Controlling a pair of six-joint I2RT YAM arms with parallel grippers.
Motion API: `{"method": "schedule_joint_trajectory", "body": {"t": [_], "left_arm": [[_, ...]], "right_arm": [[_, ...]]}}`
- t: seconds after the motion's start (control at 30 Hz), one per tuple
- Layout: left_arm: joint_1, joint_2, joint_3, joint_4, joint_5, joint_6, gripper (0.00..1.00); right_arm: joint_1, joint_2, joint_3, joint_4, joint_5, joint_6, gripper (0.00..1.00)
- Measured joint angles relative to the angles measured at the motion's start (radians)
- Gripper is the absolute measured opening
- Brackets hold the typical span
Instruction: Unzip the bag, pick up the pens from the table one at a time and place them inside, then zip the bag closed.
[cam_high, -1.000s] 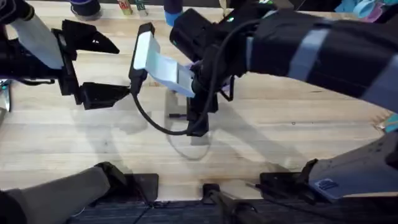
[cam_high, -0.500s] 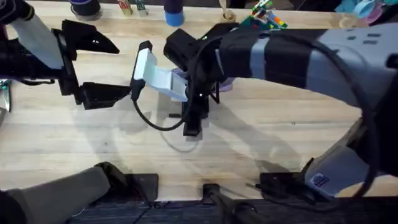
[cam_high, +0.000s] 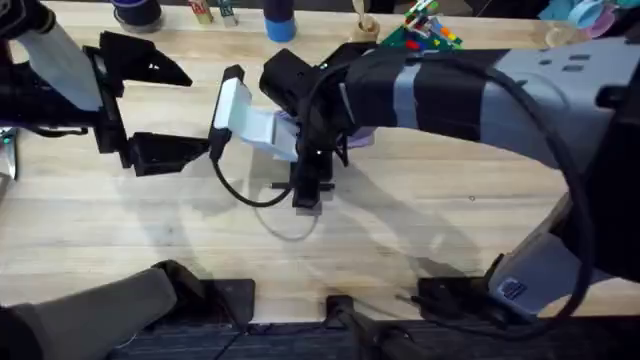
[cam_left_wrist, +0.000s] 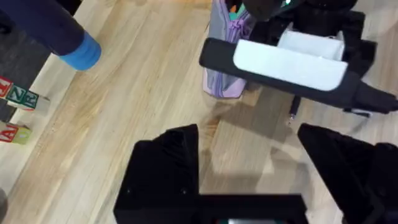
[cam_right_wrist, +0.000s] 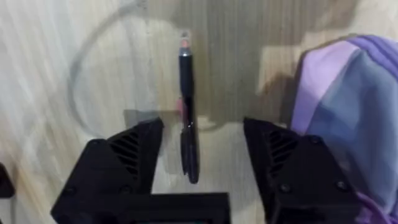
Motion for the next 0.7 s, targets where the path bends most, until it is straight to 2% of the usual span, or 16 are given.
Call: {"method": "schedule_joint_trajectory", "body": {"t": [0.2, 0.33, 0.47, 0.7], "left_arm": [[0.0, 0.0, 0.0, 0.006, 0.0, 0.0, 0.993], [0.0, 0.0, 0.0, 0.013, 0.0, 0.0, 0.993], [0.0, 0.0, 0.0, 0.03, 0.0, 0.0, 0.993], [0.0, 0.0, 0.0, 0.072, -0.011, 0.001, 0.993]], "right_arm": [[0.001, 0.007, 0.005, 0.009, 0.032, 0.058, 0.636], [0.0, 0.011, 0.009, 0.017, 0.051, 0.076, 0.462], [-0.001, 0.011, 0.01, 0.02, 0.063, 0.082, 0.369], [-0.001, 0.011, 0.013, 0.014, 0.081, 0.093, 0.052]]}}
